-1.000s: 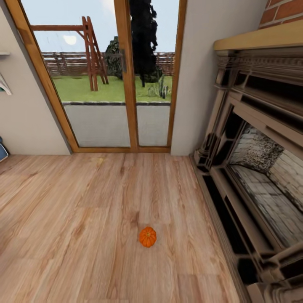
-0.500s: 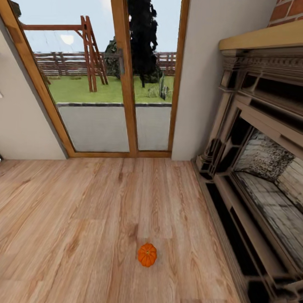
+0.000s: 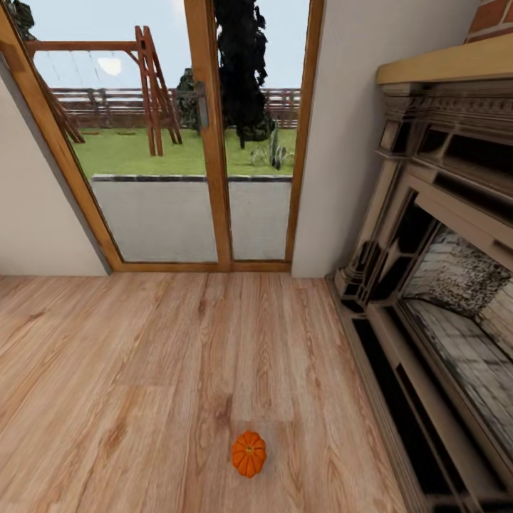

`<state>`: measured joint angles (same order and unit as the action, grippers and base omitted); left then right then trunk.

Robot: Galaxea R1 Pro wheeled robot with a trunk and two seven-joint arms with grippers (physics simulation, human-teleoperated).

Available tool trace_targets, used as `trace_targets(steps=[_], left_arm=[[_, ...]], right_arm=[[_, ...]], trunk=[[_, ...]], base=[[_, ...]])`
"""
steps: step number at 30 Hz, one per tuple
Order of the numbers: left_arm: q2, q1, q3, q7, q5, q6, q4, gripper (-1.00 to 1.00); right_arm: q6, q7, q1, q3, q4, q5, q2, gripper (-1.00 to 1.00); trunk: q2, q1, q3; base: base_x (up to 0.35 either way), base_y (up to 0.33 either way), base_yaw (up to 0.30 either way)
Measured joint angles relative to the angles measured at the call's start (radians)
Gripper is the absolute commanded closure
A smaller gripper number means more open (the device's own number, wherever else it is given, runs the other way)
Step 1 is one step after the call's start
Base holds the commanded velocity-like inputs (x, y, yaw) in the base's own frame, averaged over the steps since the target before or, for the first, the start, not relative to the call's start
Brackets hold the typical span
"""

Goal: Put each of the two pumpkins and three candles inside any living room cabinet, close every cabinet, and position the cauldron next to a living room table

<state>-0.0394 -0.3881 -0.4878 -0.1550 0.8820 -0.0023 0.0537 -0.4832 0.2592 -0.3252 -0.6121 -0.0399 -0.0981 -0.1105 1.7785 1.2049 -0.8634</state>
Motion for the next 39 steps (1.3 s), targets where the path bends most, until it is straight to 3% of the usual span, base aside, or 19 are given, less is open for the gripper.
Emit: trace_targets(steps=[9, 27, 39], left_arm=[[0.001, 0.0, 0.0, 0.001, 0.0, 0.001, 0.0, -1.0], [0.011, 0.002, 0.0, 0.001, -0.001, -0.001, 0.0, -1.0], [0.022, 0.002, 0.0, 0.001, 0.0, 0.001, 0.0, -1.0]], right_arm=[[0.0, 0.0, 0.0, 0.0, 0.0, 0.0, 0.0, -1.0], [0.0, 0.0, 0.0, 0.0, 0.0, 0.001, -0.003, -1.0], [0.0, 0.0, 0.0, 0.0, 0.0, 0.001, -0.001, -1.0]], trunk=[[0.0, 0.0, 0.0], [0.0, 0.0, 0.0], [0.0, 0.0, 0.0]], base=[[0.227, 0.0, 0.0], [0.015, 0.0, 0.0], [0.238, 0.0, 0.0]])
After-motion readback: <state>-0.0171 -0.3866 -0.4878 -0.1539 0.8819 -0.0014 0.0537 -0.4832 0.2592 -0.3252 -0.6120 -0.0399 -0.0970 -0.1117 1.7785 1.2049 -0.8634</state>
